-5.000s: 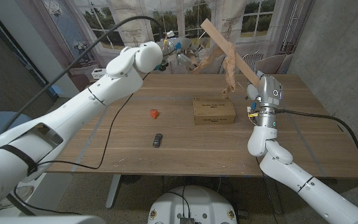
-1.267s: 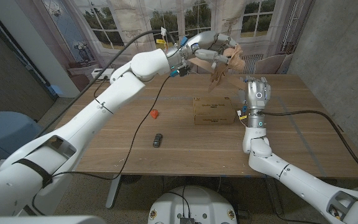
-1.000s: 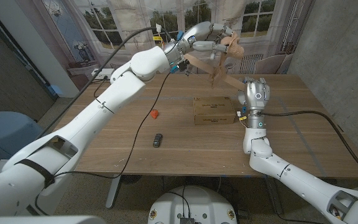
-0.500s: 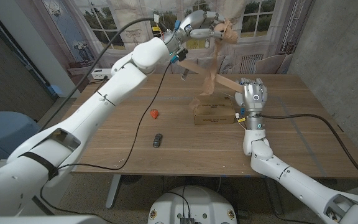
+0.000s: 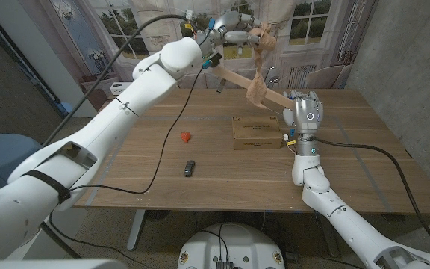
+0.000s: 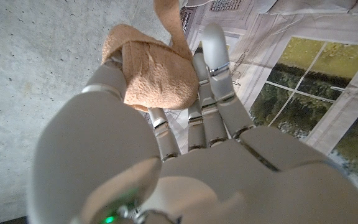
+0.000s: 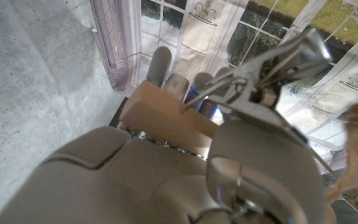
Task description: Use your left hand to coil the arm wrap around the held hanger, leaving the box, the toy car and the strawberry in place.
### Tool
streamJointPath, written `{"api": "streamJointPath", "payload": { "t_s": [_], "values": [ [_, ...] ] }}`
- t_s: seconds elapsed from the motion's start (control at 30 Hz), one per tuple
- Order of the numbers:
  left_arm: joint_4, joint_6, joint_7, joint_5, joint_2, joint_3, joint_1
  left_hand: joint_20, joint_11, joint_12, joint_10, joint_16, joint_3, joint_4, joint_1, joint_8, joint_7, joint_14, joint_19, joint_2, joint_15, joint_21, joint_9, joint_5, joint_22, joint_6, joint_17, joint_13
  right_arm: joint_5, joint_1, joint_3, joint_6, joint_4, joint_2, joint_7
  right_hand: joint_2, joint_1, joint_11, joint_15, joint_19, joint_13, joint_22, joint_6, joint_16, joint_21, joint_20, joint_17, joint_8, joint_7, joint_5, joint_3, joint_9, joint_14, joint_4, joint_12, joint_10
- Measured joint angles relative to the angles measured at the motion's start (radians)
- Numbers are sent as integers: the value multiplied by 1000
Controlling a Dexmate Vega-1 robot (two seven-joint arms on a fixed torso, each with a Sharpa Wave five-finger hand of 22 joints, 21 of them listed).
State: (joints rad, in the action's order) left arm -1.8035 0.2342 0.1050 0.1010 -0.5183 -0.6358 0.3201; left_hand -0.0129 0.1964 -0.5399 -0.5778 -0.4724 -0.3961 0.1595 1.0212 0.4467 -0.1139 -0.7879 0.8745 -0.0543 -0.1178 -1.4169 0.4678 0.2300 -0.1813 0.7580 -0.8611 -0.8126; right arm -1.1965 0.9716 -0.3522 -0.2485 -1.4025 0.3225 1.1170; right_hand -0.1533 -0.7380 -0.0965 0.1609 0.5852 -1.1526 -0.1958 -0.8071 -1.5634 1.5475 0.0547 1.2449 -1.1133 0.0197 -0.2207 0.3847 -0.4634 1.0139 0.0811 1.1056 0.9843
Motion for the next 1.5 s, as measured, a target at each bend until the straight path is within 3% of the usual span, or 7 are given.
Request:
{"api": "streamJointPath", "payload": {
  "t_s": [0.23,0.7,0.9,1.0,1.03,1.5],
  "values": [
    [22,22,20,31,-9,-2,-17,0,0,4,0,8,-11,3,0,-7,3,0,0,0,0,0,-5,-11,0,3,5,2,-43,9,42,35,7,-32,0,0,0,0,-2,0,5,0,5,0,0,0,0,0,5,0,-4,-2,-5,-4,-3,0],
    [56,73,129,110,-67,-4,-83,0,0,-1,0,-5,-16,6,-1,-20,11,0,0,1,0,-11,1,-22,0,3,-16,-27,-26,-5,28,14,25,-25,0,0,0,0,-3,0,9,0,5,0,0,0,0,-3,5,-4,-8,-2,-7,0,-3,0],
    [79,112,235,144,-98,-19,-124,0,0,-6,0,-5,-16,6,-1,-23,16,0,0,1,0,-11,21,-22,0,-3,-29,-49,-10,-20,9,-2,35,-16,0,1,2,0,-3,0,7,0,5,0,0,0,-1,-3,5,-6,-8,0,-7,0,-3,0],
    [102,113,243,146,-112,-25,-145,0,0,-12,0,-5,-16,6,-1,-23,16,0,0,1,0,-11,29,-22,0,-3,-34,-59,2,-21,7,-12,36,-15,0,1,2,0,-3,0,4,0,5,0,0,0,-1,-3,5,-6,-9,0,-7,-1,-3,0],
    [106,115,289,158,-114,-26,-149,0,0,-12,0,-5,-16,6,-1,-23,16,0,0,1,0,-11,31,-22,0,-3,-35,-60,7,-28,-1,-17,39,-9,0,1,2,0,-3,0,4,0,5,0,0,0,-1,-3,5,-6,-12,0,-7,-4,-3,0],
    [225,82,461,205,-155,-43,-216,-3,0,-13,0,-3,-20,10,-1,-21,16,0,-3,1,0,-11,59,-24,4,-3,-49,-67,40,-43,4,-34,55,-17,0,3,5,0,-4,0,9,0,9,3,0,0,0,-3,2,-6,-16,2,-7,0,-4,0]
  ]
}}
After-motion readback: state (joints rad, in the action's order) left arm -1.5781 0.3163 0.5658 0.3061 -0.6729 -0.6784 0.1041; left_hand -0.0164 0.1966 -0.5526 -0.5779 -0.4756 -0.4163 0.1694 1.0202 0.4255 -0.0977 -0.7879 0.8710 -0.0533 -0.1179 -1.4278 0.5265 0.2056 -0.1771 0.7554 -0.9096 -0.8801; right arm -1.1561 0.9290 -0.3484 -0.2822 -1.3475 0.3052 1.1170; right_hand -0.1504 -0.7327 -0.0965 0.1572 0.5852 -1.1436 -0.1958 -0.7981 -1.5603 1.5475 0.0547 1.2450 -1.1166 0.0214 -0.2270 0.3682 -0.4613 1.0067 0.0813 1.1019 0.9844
